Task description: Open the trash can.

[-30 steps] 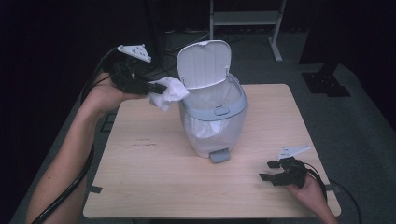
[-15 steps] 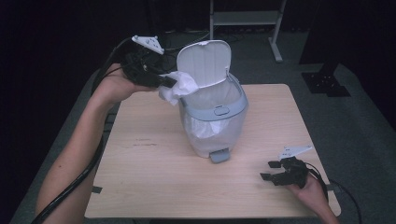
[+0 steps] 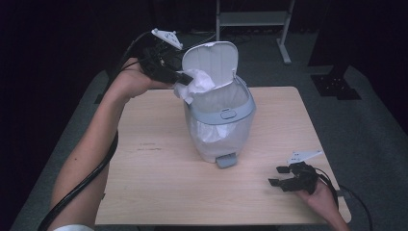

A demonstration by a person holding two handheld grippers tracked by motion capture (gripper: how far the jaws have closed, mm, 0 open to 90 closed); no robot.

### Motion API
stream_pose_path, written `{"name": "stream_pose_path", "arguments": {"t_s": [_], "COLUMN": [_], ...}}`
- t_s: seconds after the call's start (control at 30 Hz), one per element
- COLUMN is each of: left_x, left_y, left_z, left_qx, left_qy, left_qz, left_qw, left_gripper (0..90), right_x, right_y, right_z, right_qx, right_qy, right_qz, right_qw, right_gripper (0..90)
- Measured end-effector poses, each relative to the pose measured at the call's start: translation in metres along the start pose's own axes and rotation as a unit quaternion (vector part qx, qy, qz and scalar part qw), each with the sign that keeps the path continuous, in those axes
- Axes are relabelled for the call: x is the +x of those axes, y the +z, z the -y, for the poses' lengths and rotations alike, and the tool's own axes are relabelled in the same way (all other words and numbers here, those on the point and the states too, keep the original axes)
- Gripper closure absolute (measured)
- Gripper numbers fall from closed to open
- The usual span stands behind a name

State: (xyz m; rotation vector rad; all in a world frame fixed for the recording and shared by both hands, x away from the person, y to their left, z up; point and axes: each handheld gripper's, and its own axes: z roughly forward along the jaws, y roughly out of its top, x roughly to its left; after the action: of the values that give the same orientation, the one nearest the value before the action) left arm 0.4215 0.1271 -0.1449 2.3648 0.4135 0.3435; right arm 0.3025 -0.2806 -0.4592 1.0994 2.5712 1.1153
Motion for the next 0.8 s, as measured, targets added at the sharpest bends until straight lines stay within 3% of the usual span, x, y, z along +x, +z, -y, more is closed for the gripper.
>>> {"name": "stream_pose_path", "arguments": {"t_s": [0.8], "left_x": [0.006], "left_y": [0.029], "left_z": [-0.023], "left_qx": [0.013], "left_qy": [0.008], "left_qz": [0.012], "left_qw": [0.9998], "left_gripper": [80.8], "right_x": [-0.001], "right_y": [-0.003], "right_z": [0.001], "right_qx": [-0.002], "right_qy": [0.001], "right_qz": [0.004], "right_qw": [1.0000], "right_gripper": [34.6]}}
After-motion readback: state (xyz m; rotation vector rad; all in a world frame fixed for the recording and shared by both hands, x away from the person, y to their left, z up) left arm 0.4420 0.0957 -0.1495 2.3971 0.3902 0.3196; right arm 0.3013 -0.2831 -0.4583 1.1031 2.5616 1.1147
